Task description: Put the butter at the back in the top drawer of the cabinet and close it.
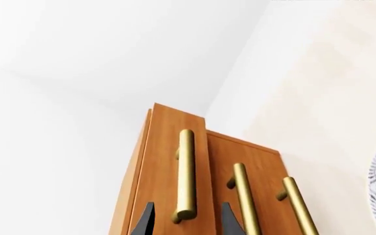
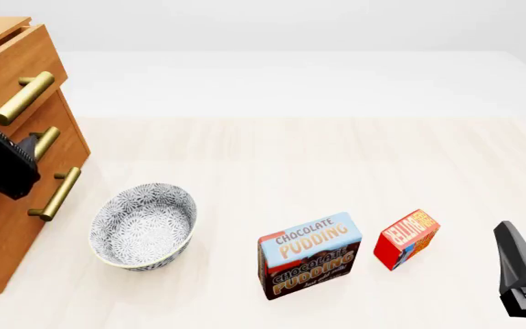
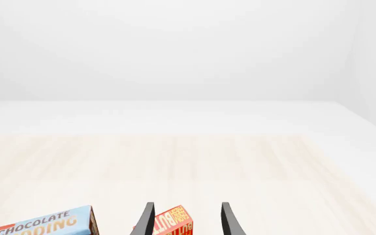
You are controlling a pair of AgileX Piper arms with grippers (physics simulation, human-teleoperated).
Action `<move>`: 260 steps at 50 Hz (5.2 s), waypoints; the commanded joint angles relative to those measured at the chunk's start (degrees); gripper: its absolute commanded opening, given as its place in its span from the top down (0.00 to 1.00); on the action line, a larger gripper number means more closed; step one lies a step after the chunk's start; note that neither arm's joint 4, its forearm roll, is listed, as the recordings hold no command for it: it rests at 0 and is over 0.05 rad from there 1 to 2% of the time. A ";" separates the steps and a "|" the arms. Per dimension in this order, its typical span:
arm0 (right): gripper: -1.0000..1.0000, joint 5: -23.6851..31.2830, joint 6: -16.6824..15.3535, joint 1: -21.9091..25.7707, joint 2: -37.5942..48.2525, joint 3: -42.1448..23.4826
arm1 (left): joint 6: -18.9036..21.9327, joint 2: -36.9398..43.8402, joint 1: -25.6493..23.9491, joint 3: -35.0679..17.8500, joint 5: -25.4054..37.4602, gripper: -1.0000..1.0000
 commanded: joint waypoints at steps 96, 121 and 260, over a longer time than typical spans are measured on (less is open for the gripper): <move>0.00 0.00 0.00 0.00 0.00 0.00 | -4.68 1.62 -1.06 -0.36 1.21 1.00; 0.00 0.00 0.00 0.00 0.00 0.00 | -6.70 3.13 -4.07 0.73 0.94 1.00; 0.00 0.00 0.00 0.00 0.00 0.00 | -12.66 7.53 -17.48 -1.59 4.69 0.00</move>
